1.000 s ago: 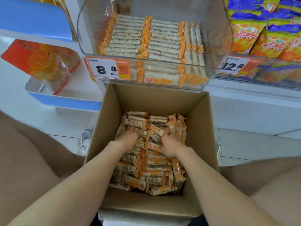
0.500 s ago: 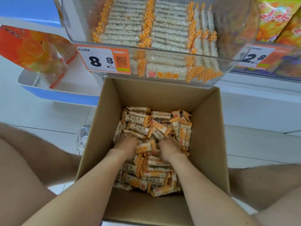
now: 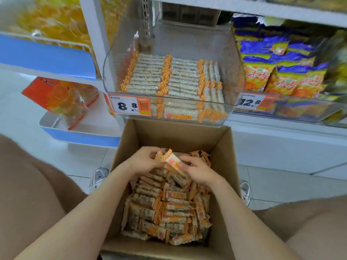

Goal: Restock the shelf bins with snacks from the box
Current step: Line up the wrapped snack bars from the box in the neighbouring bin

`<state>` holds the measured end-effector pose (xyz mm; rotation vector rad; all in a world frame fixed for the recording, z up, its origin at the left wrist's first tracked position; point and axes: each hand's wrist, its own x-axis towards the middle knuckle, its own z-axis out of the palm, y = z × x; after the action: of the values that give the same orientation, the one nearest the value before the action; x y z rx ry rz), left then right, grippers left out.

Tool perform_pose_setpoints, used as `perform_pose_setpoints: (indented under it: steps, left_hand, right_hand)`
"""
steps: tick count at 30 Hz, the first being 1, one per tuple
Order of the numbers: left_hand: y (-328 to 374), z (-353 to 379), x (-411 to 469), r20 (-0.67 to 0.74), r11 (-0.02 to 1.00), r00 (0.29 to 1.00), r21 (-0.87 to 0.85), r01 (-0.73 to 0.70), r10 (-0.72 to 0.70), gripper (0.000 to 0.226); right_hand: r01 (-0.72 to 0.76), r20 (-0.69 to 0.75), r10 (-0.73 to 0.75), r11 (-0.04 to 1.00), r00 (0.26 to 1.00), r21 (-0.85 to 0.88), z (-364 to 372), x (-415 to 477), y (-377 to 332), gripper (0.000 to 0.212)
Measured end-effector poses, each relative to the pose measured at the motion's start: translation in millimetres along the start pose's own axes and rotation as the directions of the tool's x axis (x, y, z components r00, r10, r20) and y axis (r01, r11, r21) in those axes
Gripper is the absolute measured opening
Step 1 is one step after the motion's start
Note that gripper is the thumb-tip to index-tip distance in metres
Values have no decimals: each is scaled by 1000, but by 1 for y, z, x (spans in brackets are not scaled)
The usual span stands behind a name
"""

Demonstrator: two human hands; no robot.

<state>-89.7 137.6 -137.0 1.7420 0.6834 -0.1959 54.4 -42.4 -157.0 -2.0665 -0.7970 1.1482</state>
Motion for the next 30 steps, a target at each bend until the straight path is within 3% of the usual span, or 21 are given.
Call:
perform_pose_setpoints:
  steps: [2, 6, 10, 15, 17, 19, 23, 27, 30]
  left_hand:
    - [17, -5, -11, 71, 996, 998, -89, 4, 2, 41]
    - [46, -20, -32, 103, 998, 995, -55, -5, 11, 39]
    - [85, -38, -56, 15, 932, 988, 329, -151, 155, 30]
    - [140, -69, -90, -13, 876, 922, 318, -362, 386, 29]
    - [156, -82, -99, -48, 863, 886, 256, -435, 461, 34]
    - [166, -98, -101, -148, 818, 824, 301, -490, 547, 37]
    - [168, -129, -84, -449, 727, 614, 605, -325, 649, 33]
    - [172, -129, -52, -581, 813, 668, 579, -62, 465, 42]
    - [177, -126, -36, -576, 736, 669, 674, 63, 470, 43]
  right_hand:
    - [85, -43, -87, 995, 995, -47, -4, -12, -11, 38]
    - [150, -85, -160, 982, 983, -113, -8, -33, -37, 40]
    - [198, -163, -250, 939, 954, -280, -8, -48, -58, 37]
    - [465, -305, -537, 840, 787, -280, -9, -78, -107, 38]
    - [487, -368, -583, 811, 724, -325, -14, -84, -129, 43]
    - [466, -431, -592, 804, 681, -370, -22, -82, -150, 48]
    - [374, -512, -616, 780, 598, -502, -52, -56, -191, 47]
    - [200, -405, -566, 725, 718, -659, -87, 7, -229, 44]
    - [62, -390, -490, 681, 780, -730, -105, 63, -252, 43]
